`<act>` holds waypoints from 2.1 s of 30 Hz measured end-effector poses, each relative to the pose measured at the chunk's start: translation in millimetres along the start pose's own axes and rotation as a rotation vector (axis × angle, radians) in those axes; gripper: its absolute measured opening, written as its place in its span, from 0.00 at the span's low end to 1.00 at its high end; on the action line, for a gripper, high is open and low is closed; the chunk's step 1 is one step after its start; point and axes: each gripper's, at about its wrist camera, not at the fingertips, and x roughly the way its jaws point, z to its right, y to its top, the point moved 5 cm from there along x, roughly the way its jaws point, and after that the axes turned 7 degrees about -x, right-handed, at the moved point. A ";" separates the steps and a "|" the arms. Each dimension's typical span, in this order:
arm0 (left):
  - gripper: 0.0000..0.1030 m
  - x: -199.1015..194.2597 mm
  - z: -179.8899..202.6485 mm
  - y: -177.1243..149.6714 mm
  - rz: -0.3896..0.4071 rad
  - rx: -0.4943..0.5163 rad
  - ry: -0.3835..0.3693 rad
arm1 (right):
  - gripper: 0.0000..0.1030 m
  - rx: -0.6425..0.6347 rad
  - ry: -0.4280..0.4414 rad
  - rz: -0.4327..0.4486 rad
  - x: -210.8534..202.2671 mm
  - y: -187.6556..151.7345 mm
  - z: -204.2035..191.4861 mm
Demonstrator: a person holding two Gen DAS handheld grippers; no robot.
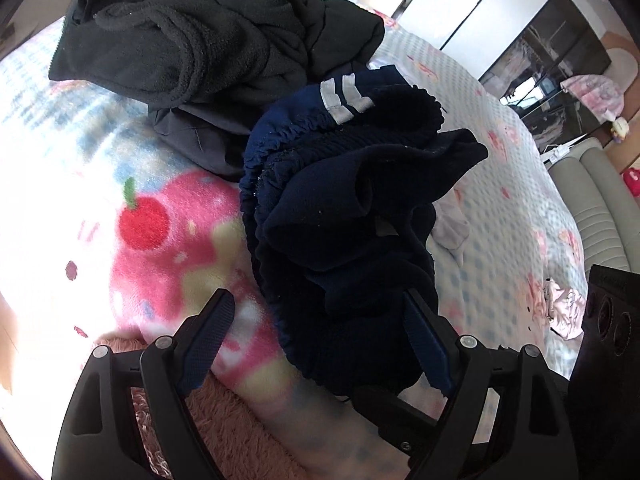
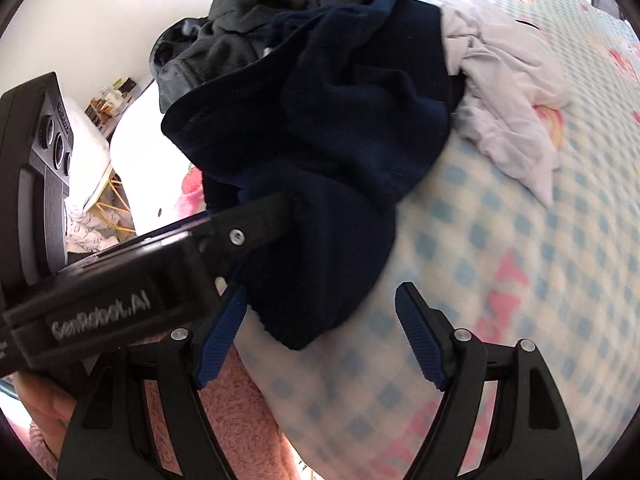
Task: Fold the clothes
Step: 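Grasp the navy pants waistband with the left gripper while the right gripper grasps the other waistband edge, then lift the navy pants with both grippers and lay them flat on the duvet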
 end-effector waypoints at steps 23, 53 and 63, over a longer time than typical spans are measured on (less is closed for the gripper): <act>0.21 -6.3 159.2 -32.5 -0.089 0.282 -0.220 | 0.25 0.077 -0.064 0.222 -109.0 -28.3 23.7; 0.35 3.4 152.1 -85.7 -0.129 0.394 -0.172 | 0.42 0.419 -0.193 0.235 -165.3 -175.5 146.8; 0.28 34.3 128.2 -86.1 -0.079 0.413 0.135 | 0.44 0.420 -0.249 0.130 -130.3 -192.0 150.7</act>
